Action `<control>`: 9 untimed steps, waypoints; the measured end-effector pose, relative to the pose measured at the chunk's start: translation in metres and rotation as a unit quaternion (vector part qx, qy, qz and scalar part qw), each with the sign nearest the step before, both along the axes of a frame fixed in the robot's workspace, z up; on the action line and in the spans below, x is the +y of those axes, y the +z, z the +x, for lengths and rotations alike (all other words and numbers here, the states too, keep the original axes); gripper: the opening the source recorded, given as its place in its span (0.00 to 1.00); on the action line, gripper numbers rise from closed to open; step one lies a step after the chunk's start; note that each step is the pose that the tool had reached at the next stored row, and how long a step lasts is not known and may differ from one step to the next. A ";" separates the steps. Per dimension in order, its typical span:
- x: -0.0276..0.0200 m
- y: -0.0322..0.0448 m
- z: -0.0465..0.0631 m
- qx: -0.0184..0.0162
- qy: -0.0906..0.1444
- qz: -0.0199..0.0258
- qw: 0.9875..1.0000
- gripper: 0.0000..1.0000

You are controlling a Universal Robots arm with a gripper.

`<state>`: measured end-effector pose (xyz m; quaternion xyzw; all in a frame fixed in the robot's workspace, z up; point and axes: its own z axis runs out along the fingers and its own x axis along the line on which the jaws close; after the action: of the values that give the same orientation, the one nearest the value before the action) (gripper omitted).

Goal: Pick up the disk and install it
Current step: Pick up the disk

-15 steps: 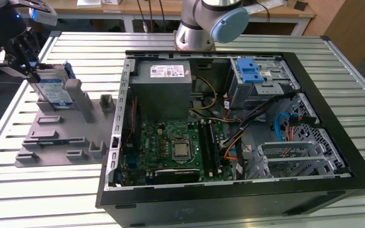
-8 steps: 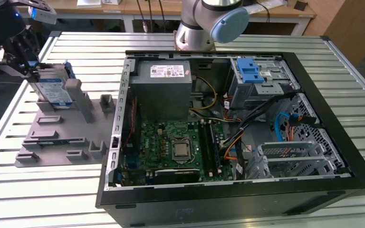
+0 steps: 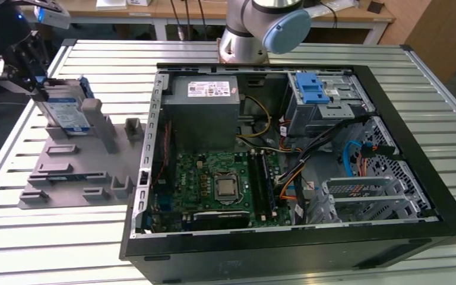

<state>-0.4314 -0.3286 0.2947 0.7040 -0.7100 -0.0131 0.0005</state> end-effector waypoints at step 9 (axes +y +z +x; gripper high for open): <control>0.0000 0.0172 0.000 0.000 0.000 0.000 1.000 0.36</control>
<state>-0.4314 -0.3286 0.3119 0.7041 -0.7100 -0.0131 0.0005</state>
